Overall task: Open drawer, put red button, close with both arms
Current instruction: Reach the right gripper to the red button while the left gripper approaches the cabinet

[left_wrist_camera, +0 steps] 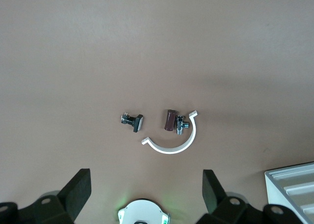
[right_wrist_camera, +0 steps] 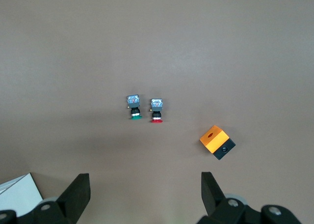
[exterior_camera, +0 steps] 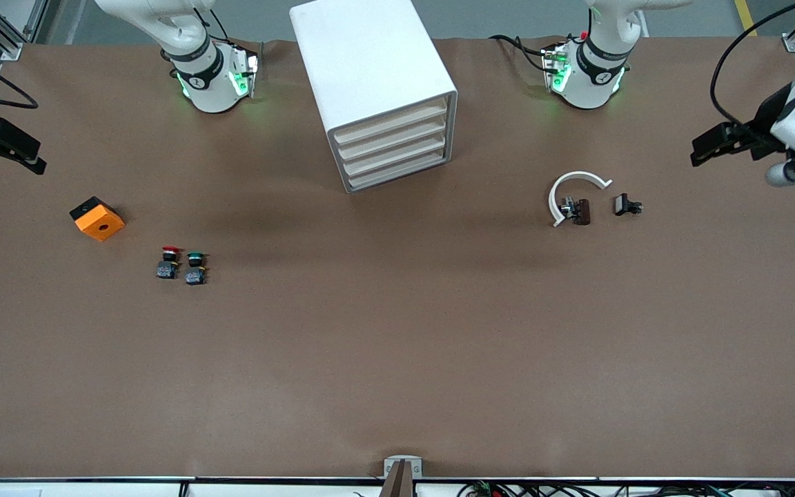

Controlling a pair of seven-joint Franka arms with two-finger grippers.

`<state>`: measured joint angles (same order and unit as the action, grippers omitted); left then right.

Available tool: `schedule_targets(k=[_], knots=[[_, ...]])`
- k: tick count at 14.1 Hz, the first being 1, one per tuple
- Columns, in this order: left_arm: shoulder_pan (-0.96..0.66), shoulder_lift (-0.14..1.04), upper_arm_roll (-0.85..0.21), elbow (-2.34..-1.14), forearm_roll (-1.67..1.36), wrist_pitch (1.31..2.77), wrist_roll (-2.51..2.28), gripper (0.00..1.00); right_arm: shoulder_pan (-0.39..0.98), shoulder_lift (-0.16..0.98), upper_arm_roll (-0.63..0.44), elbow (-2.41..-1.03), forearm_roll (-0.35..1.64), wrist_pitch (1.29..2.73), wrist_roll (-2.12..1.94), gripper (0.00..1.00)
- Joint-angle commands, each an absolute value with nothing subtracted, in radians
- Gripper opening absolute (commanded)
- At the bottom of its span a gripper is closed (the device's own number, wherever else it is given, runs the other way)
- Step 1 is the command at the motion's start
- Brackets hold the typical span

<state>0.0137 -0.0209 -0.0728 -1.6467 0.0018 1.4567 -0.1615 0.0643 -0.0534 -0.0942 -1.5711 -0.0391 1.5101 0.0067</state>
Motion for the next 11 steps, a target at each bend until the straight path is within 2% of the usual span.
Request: schedule_targets(k=[1, 8, 9, 11], knots=[[0.002, 0.079, -0.080, -1.594, -0.009, 1.447, -0.219, 1.00, 0.069, -0.017, -0.084, -1.566, -0.040, 1.502, 0.006, 1.00], [-0.135, 0.383, -0.109, -1.471, -0.061, 1.495, -0.742, 1.00, 0.083, 0.087, -0.086, -1.586, -0.040, 1.509, -0.005, 1.00], [-0.158, 0.429, -0.109, -1.459, -0.101, 1.526, -0.790, 1.00, 0.081, 0.104, -0.086, -1.604, -0.043, 1.531, -0.005, 1.00], [-0.167, 0.495, -0.109, -1.454, -0.173, 1.595, -0.901, 1.00, 0.060, 0.110, -0.087, -1.707, -0.046, 1.664, -0.008, 1.00]])
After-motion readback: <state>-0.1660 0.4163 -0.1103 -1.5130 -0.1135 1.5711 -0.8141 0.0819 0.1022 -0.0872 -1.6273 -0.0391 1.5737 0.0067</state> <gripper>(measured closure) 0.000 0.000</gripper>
